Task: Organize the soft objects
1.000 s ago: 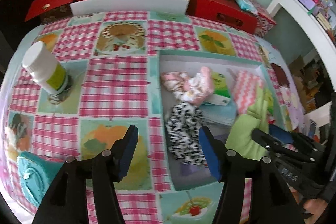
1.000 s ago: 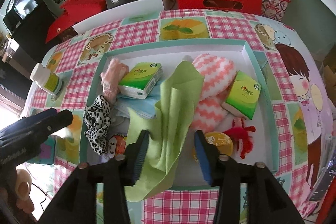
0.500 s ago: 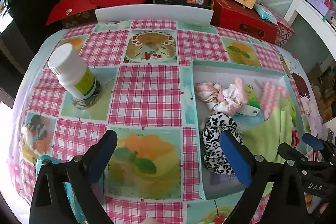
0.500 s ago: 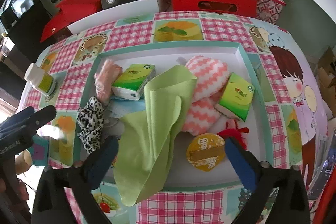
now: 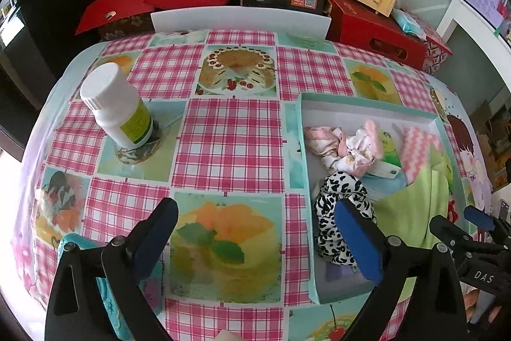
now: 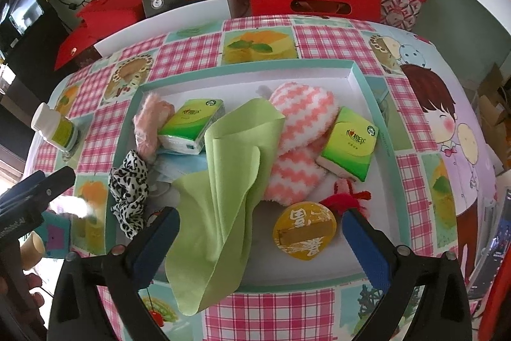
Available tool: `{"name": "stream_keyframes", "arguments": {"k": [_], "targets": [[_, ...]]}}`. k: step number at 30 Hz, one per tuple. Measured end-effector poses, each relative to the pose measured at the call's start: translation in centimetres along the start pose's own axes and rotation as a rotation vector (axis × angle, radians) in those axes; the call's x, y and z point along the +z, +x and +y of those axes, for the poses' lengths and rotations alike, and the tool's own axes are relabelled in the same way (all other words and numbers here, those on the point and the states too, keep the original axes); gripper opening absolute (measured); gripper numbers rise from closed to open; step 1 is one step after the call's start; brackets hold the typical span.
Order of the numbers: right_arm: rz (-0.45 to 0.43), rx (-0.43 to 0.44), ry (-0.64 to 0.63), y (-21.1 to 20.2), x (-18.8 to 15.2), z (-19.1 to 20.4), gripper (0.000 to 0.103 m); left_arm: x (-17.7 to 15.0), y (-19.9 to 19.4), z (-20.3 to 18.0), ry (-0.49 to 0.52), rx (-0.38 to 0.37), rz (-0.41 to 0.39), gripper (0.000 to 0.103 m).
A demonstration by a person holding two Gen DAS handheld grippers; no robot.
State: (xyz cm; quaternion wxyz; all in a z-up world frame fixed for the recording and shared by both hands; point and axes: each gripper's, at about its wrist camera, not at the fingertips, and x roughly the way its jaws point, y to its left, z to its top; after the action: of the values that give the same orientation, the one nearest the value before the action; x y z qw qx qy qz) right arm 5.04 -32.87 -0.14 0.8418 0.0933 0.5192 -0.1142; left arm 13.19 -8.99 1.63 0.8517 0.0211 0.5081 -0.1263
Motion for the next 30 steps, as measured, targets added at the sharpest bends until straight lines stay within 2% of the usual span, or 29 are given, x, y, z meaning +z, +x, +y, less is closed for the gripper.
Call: {"name": "stream_keyframes", "arguments": {"k": [15, 30], "targets": [[0.009, -0.004, -0.013, -1.2, -1.0, 0.8, 0.103, -1.4, -1.9, 0.2, 0.012, -0.009, 0.024, 0.098], [0.003, -0.008, -0.061, -4.0, -3.6, 3.0, 0.103, -4.0, -6.1, 1.8, -0.026, -0.015, -0.031, 0.098]]}}
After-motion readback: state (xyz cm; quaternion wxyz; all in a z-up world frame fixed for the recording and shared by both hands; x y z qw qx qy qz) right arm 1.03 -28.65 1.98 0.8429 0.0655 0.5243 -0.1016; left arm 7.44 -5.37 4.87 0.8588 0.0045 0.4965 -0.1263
